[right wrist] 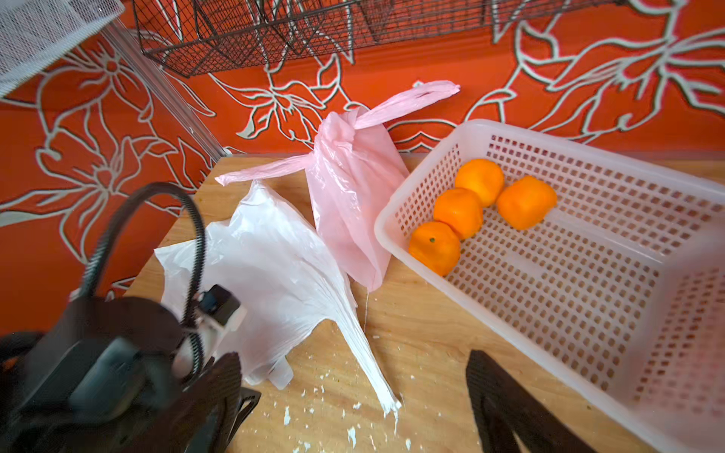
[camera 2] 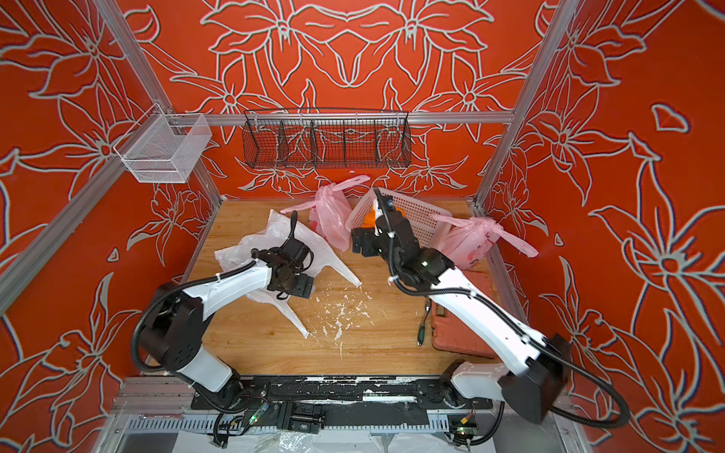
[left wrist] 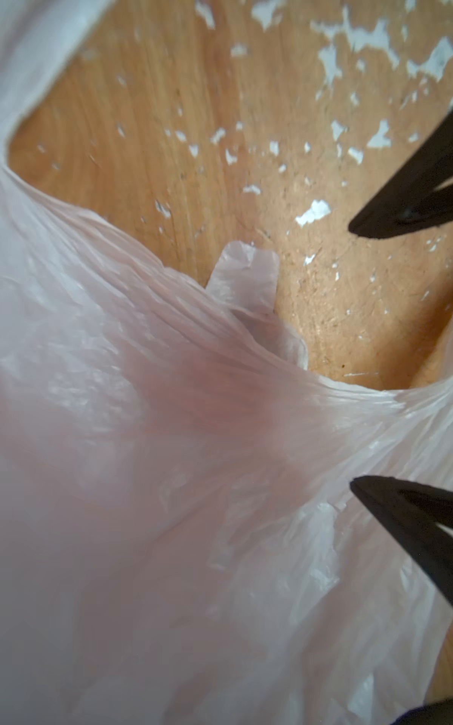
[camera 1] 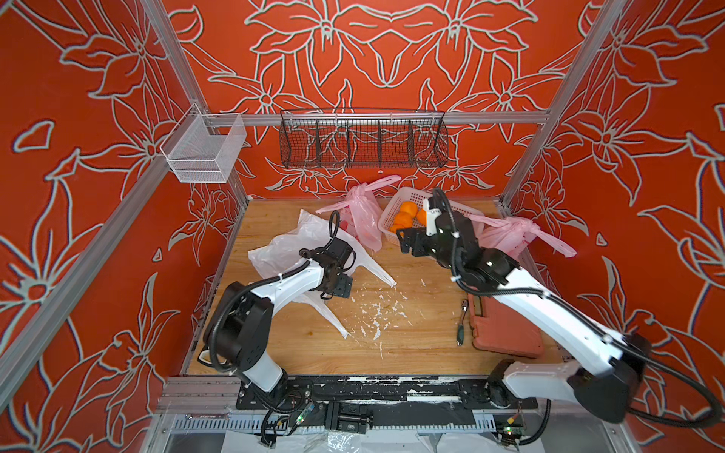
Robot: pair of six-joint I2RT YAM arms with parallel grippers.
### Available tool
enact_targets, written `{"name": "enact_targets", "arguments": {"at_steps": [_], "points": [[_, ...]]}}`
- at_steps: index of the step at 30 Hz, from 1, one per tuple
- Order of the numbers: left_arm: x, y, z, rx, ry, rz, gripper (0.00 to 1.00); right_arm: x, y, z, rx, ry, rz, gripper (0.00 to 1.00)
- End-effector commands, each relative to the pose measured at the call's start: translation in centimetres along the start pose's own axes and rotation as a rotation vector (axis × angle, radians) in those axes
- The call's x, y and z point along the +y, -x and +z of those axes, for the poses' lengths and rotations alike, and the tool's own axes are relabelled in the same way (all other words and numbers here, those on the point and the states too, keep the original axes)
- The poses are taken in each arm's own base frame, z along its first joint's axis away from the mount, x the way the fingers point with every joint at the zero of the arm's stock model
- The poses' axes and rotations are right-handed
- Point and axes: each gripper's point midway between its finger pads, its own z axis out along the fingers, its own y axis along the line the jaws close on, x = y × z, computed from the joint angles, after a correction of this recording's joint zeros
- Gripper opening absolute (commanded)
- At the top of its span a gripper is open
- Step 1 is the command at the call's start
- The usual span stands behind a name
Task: Place the oranges into plastic bags & tie knots
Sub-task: Place the plastic bag at the center of the board, then open the plastic bag at the center of the board.
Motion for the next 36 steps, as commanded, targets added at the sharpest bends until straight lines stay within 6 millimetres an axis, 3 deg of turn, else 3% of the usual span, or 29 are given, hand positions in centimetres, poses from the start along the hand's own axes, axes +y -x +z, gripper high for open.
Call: {"name": "enact_targets", "arguments": {"at_steps": [1, 4, 8, 12, 21, 23, 25, 27, 29, 33, 36], "points": [[0.9, 0.1, 1.1, 0.083, 0.090, 0.080, 0.90, -2.6, -3.8, -1.4, 0.079, -0.064, 0.045, 0.91], [0.9, 0.5, 2.0, 0.115, 0.107, 0.091, 0.86, -4.0, -5.0, -3.3, 0.089, -0.083, 0.062, 0.89], [0.8, 0.8, 2.7, 0.138, 0.052, 0.053, 0.77, -4.7, -6.4, -4.4, 0.110, -0.082, 0.090, 0.86], [0.7, 1.0, 3.3, 0.152, 0.026, 0.035, 0.67, -4.8, -7.2, -4.7, 0.128, -0.070, 0.111, 0.81], [0.5, 1.0, 4.9, 0.200, -0.038, 0.006, 0.62, -4.5, -8.2, -4.3, 0.152, -0.049, 0.141, 0.75], [0.4, 0.9, 5.2, 0.211, -0.046, -0.002, 0.54, -5.0, -8.3, -4.4, 0.149, -0.070, 0.141, 0.74], [0.4, 0.9, 5.3, 0.222, -0.046, -0.009, 0.37, -5.5, -8.4, -4.6, 0.146, -0.099, 0.148, 0.72], [0.4, 1.0, 5.0, 0.219, -0.048, -0.019, 0.16, -5.9, -8.5, -4.8, 0.144, -0.111, 0.155, 0.70], [0.3, 1.1, 4.2, 0.203, -0.061, -0.031, 0.01, -6.1, -8.8, -4.7, 0.142, -0.113, 0.165, 0.68], [-0.3, 1.2, 2.0, 0.167, -0.120, -0.062, 0.00, -5.7, -10.0, -4.1, 0.146, -0.070, 0.204, 0.65], [-1.1, 1.1, -0.8, 0.116, -0.180, -0.082, 0.00, -4.2, -10.9, -3.3, 0.162, 0.022, 0.254, 0.63]]}}
